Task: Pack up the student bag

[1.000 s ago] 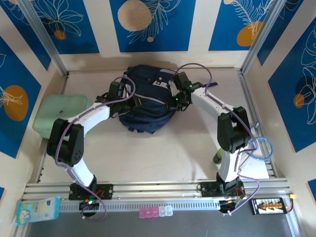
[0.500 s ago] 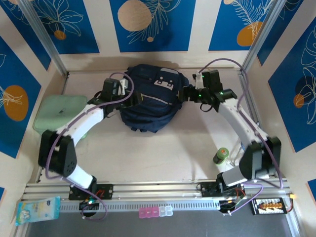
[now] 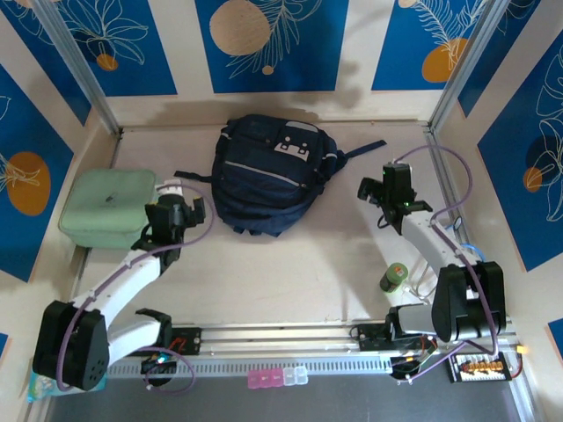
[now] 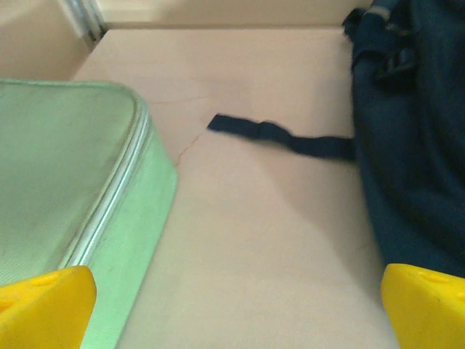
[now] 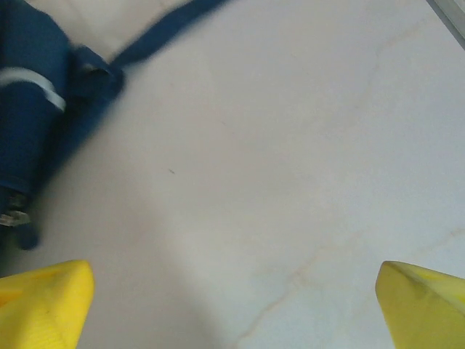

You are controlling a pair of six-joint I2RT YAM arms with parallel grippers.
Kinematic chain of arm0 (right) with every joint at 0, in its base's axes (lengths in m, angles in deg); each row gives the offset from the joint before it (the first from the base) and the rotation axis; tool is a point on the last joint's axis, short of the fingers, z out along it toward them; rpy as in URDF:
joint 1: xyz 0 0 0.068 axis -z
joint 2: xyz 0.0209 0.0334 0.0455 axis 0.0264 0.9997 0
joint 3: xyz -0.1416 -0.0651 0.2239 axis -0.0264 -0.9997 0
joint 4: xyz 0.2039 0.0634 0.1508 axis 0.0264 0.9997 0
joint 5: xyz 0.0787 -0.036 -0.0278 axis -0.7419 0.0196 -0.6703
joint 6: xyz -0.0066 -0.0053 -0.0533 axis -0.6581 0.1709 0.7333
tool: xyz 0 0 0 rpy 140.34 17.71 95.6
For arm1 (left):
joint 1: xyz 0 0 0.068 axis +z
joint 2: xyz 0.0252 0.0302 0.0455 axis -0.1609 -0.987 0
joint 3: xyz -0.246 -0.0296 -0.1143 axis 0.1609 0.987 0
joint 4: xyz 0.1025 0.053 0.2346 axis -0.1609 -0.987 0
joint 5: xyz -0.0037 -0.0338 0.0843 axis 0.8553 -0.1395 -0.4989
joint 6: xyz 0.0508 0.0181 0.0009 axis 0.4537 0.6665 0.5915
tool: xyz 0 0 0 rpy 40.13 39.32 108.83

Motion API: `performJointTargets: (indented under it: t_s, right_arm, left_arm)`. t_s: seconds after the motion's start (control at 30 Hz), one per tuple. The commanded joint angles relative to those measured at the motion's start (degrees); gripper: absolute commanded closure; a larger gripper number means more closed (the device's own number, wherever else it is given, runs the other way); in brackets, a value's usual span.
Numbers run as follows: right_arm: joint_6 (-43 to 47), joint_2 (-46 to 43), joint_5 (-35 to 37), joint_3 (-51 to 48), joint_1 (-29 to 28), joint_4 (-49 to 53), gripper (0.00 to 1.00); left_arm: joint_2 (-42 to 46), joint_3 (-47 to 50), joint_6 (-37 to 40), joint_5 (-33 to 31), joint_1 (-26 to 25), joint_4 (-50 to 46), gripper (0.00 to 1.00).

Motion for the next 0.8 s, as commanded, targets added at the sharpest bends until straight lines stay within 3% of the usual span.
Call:
performJointTargets:
  t_s: [0.0, 0.1, 0.23, 0.37, 0.47, 0.53, 0.77]
  right_arm:
    - [0.3, -0.3, 5.5, -4.7, -0.5, -10.8, 0.01]
    - [4.4, -2.3, 2.7, -10.2, -1.0, -18.6, 0.01]
    - [8.4, -2.4, 2.2, -15.4, -1.4, -28.9, 0.01]
    - [12.1, -0.6, -1.9, -20.0, -1.4, -41.3, 0.01]
    - [15.7, 1.5, -3.5, -21.0, -0.8, -47.4, 0.01]
    - [14.2, 2.5, -6.4, -21.3, 1.3, -48.7, 0.01]
    - [12.9, 6.9, -9.1, -25.3, 3.4, -58.8, 0.01]
  left_arm:
    - [1.7, 1.9, 8.5, -1.7, 2.0, 6.9, 0.0]
    - [2.0, 3.3, 10.3, 2.3, 4.2, 7.4, 0.01]
    - [0.3, 8.3, 11.4, 14.3, 9.7, 16.2, 0.0]
    - [-3.2, 11.1, 13.8, 22.0, 12.4, 26.8, 0.0]
    - [-7.6, 13.3, 13.2, 24.2, 13.5, 38.5, 0.0]
    - [-10.9, 13.2, 9.9, 25.9, 14.9, 41.9, 0.01]
    - [-20.2, 14.8, 10.9, 31.7, 15.2, 53.8, 0.0]
